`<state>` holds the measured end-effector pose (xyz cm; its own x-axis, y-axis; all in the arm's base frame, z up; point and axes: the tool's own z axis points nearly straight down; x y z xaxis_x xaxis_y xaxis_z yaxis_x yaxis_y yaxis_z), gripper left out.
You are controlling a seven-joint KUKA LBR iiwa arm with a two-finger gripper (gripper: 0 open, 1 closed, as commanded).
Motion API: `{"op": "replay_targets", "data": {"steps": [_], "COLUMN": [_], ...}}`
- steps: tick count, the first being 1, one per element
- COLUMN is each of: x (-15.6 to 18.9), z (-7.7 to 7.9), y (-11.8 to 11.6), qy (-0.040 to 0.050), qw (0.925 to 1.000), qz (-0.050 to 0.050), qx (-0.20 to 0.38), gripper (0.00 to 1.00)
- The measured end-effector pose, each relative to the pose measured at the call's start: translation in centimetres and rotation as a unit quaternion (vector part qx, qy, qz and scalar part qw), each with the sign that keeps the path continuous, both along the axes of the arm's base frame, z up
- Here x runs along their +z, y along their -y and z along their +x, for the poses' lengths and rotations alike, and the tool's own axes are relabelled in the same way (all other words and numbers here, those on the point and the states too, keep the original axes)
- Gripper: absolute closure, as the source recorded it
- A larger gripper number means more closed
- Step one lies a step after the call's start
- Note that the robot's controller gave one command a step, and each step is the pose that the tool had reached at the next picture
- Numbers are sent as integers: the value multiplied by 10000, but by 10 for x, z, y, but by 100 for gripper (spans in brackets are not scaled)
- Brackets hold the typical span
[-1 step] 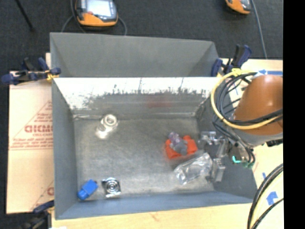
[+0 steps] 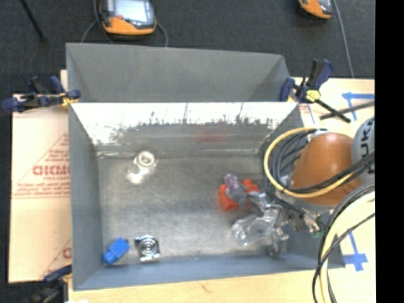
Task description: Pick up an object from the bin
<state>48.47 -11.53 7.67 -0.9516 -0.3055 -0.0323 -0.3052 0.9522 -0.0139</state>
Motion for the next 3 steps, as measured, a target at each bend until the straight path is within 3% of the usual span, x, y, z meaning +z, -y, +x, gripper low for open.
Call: {"op": "replay_targets", "data": {"steps": [1, 2, 3], "x": [25, 39, -5], "z": [10, 21, 39], "y": [-13, -9, -6], "qy": [-143, -146, -123], "qw": [9918, 9756, 9731], "qz": [-15, -32, -27], "qx": [1267, 2191, 2301], "gripper": [0, 0, 0]}}
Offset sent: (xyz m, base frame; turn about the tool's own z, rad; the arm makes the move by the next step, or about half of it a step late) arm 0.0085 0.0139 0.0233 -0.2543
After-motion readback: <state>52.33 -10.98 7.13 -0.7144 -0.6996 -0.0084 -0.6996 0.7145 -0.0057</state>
